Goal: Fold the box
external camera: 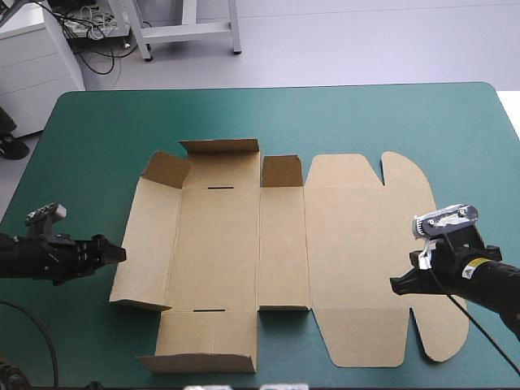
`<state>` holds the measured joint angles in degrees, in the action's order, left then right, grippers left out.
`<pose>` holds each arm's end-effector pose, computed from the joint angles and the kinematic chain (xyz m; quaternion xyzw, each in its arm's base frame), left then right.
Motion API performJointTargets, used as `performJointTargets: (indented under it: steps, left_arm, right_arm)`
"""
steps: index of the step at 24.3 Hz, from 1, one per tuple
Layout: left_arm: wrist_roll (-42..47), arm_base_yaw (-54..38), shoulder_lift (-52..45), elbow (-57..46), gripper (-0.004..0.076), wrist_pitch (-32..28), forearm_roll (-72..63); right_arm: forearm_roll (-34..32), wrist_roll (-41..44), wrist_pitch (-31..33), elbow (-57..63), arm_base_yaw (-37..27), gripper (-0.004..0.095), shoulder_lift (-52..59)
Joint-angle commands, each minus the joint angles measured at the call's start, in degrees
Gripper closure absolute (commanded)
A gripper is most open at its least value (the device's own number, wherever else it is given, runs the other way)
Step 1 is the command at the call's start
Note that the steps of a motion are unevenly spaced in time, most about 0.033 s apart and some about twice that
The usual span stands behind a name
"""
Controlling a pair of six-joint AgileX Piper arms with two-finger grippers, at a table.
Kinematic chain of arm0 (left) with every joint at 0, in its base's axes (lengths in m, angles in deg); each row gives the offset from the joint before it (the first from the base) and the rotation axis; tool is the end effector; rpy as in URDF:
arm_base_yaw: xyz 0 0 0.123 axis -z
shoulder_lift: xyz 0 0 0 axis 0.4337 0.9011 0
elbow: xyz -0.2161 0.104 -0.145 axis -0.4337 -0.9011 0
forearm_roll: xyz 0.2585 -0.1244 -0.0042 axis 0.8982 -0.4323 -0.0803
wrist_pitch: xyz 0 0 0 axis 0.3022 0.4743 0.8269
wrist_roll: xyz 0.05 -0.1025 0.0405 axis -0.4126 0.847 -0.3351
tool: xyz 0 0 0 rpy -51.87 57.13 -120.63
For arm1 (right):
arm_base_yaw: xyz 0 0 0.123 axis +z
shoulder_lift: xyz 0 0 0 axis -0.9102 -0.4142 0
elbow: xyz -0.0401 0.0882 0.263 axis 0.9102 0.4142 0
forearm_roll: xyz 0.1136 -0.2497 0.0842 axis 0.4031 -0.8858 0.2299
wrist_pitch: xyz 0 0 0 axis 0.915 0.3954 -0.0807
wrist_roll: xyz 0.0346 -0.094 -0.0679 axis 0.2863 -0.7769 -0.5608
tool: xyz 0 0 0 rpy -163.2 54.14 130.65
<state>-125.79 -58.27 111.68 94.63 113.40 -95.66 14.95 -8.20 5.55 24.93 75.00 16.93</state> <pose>0.2374 0.0664 0.2143 -0.0837 0.9453 -0.2594 0.1790 0.1897 0.0490 0.3034 -0.1685 0.9143 0.0699 0.3617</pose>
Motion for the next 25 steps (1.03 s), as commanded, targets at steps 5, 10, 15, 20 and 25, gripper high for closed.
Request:
performJointTargets:
  steps: [5, 10, 15, 20, 25]
  left_arm:
    - [-2.0, 7.6, 7.6, -0.8, 0.0144, -4.7, -3.0]
    - [-4.4, 10.0, 11.3, -0.8, 0.0145, -4.2, -5.6]
    - [-7.3, 12.8, 13.9, -0.8, 0.0146, -2.5, -8.9]
    - [-4.9, 13.4, 14.5, -0.8, 0.0407, -5.3, -10.2]
    - [-4.7, 13.4, 14.5, -0.8, 0.0754, -6.3, -13.0]
  right_arm:
    - [0.6, -0.6, -2.9, -1.3, -0.3, 0.0926, 0.4]
    - [1.7, -0.6, -2.9, -1.3, -0.3, 0.0926, 0.4]
    - [2.5, -0.6, -3.0, -1.3, -0.3, 0.0926, 0.4]
    - [2.5, -0.6, -2.5, -1.3, -0.3, 0.0926, 0.4]
    - [2.5, -0.6, -2.1, -1.3, -0.3, 0.0926, 0.4]
